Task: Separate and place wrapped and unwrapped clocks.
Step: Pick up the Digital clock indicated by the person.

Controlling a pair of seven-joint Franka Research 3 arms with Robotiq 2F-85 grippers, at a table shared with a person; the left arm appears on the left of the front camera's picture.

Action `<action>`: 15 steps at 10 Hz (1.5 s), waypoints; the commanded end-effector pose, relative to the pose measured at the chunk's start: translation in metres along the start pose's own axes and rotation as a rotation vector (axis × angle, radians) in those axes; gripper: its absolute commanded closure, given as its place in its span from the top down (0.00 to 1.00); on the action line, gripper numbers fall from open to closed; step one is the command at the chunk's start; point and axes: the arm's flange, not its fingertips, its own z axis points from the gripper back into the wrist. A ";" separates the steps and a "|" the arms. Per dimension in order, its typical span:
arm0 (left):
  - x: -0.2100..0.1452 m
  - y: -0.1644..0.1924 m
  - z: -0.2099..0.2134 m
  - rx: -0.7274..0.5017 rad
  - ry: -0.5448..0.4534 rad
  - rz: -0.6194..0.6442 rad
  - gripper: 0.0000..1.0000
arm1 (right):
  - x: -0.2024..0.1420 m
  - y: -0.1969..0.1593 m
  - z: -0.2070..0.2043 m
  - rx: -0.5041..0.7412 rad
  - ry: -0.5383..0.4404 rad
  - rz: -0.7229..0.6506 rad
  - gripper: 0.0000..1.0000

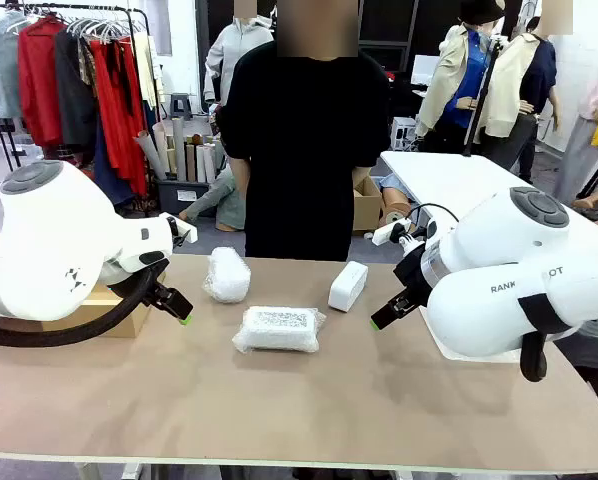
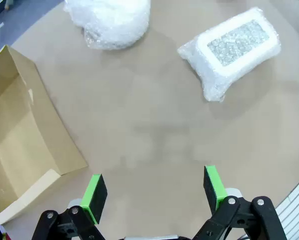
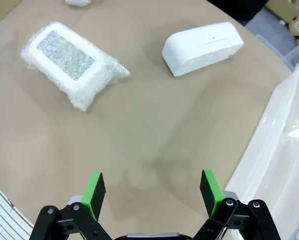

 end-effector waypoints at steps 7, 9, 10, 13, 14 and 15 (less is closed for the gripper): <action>0.000 0.001 0.000 0.001 -0.001 0.002 1.00 | 0.000 -0.001 0.000 -0.001 -0.003 -0.002 1.00; 0.000 0.001 0.000 0.001 -0.001 0.002 1.00 | 0.000 -0.001 0.000 -0.001 -0.003 -0.002 1.00; 0.000 0.001 0.000 0.001 -0.001 0.002 1.00 | 0.000 -0.001 0.000 -0.001 -0.003 -0.002 1.00; 0.000 0.001 0.000 0.001 -0.001 0.002 1.00 | 0.000 -0.001 0.000 -0.001 -0.003 -0.002 1.00; 0.000 0.001 0.000 0.001 -0.001 0.002 1.00 | 0.000 -0.001 0.000 -0.001 -0.003 -0.002 1.00; 0.000 0.001 0.000 0.001 -0.001 0.002 1.00 | 0.000 -0.001 0.000 -0.001 -0.003 -0.002 1.00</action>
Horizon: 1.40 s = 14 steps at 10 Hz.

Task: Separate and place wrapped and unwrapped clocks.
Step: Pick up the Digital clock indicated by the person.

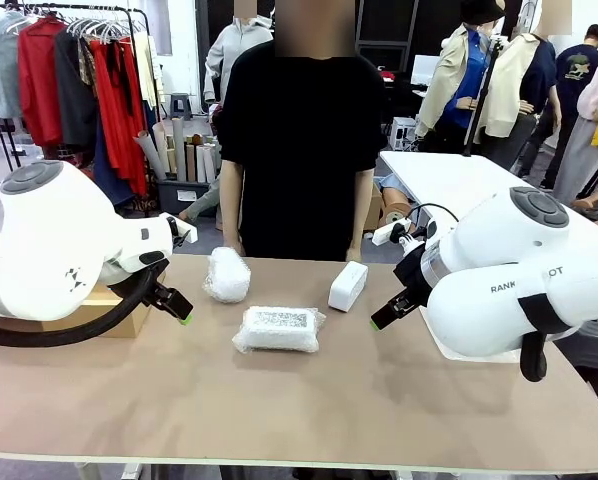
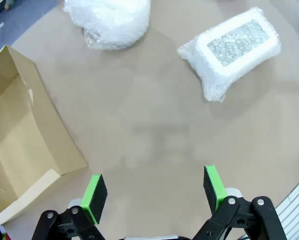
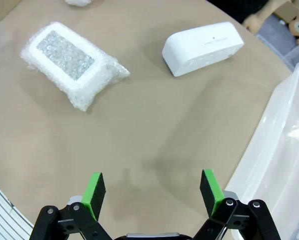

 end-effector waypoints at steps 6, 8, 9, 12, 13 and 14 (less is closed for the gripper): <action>0.000 0.000 0.000 0.000 0.000 0.000 1.00 | -0.001 0.003 -0.003 0.029 0.021 0.004 1.00; 0.003 -0.003 -0.002 -0.019 0.061 0.013 1.00 | 0.003 0.002 -0.003 0.058 0.043 0.013 1.00; 0.004 0.000 0.000 -0.030 0.078 0.006 1.00 | 0.003 0.004 -0.003 0.074 0.053 0.010 1.00; 0.007 0.002 0.002 -0.123 0.155 -0.027 1.00 | 0.001 -0.001 0.003 0.127 0.077 0.028 1.00; 0.010 0.003 0.005 -0.137 0.151 -0.032 1.00 | 0.002 -0.002 0.007 0.155 0.083 0.039 1.00; 0.014 0.010 0.010 -0.177 0.122 -0.044 1.00 | 0.003 -0.001 0.011 0.202 0.082 0.057 1.00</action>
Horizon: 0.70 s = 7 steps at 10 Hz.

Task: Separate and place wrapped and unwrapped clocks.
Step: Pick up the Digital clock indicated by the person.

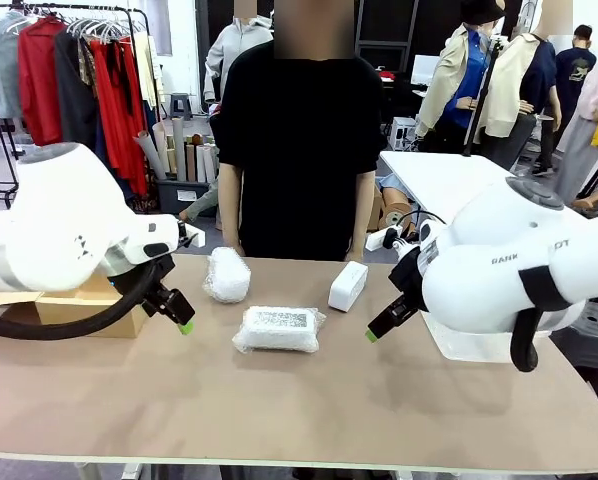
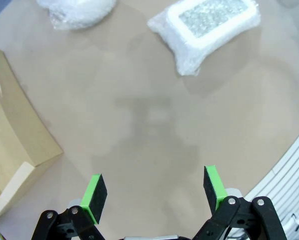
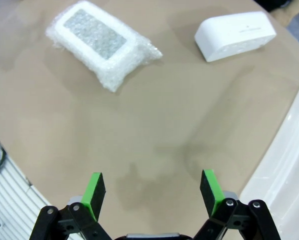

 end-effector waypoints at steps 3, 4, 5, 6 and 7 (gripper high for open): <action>0.007 0.034 0.038 -0.141 -0.154 -0.081 1.00 | 0.015 -0.026 0.045 0.210 -0.052 0.091 1.00; 0.008 0.043 0.045 -0.182 -0.192 -0.114 1.00 | 0.020 -0.035 0.057 0.260 -0.072 0.122 1.00; 0.011 0.059 0.051 -0.201 -0.233 -0.158 1.00 | 0.022 -0.042 0.064 0.290 -0.092 0.159 1.00; 0.013 0.070 0.056 -0.223 -0.260 -0.178 1.00 | 0.025 -0.053 0.069 0.304 -0.102 0.194 1.00; 0.017 0.080 0.061 -0.235 -0.289 -0.198 1.00 | 0.028 -0.064 0.073 0.311 -0.116 0.226 1.00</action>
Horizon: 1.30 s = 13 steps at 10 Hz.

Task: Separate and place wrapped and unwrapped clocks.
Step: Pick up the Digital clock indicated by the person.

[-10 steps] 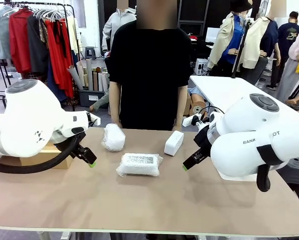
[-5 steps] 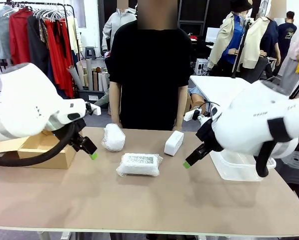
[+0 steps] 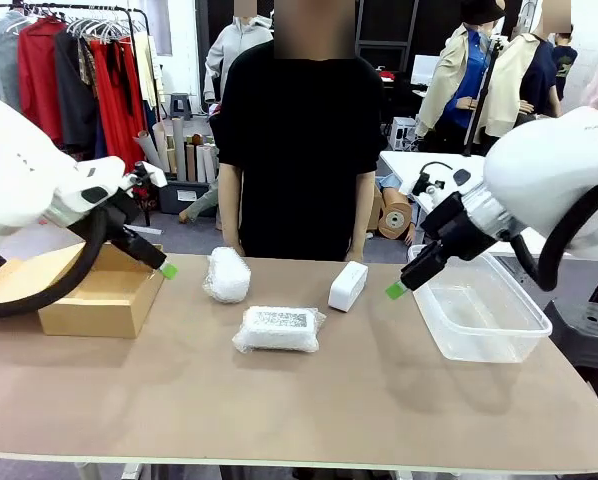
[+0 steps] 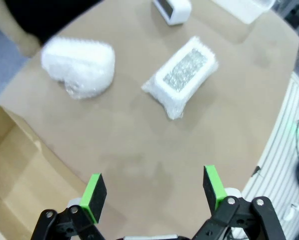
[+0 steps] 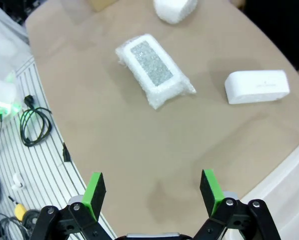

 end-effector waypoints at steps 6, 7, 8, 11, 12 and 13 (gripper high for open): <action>0.014 0.047 0.002 -0.131 -0.148 -0.243 1.00 | 0.001 -0.069 0.029 0.086 -0.136 0.243 1.00; 0.014 0.041 0.001 -0.074 -0.120 -0.194 1.00 | 0.001 -0.068 0.028 0.057 -0.151 0.204 1.00; 0.014 0.040 0.008 -0.113 -0.131 -0.233 1.00 | -0.001 -0.059 0.033 0.063 -0.092 0.217 1.00; 0.014 0.040 0.008 -0.113 -0.131 -0.233 1.00 | -0.001 -0.059 0.033 0.063 -0.092 0.217 1.00; 0.013 0.041 0.005 -0.099 -0.107 -0.231 1.00 | -0.001 -0.061 0.032 0.056 -0.089 0.216 1.00; 0.014 0.045 0.013 -0.158 -0.173 -0.274 1.00 | -0.001 -0.073 0.047 0.091 -0.122 0.280 1.00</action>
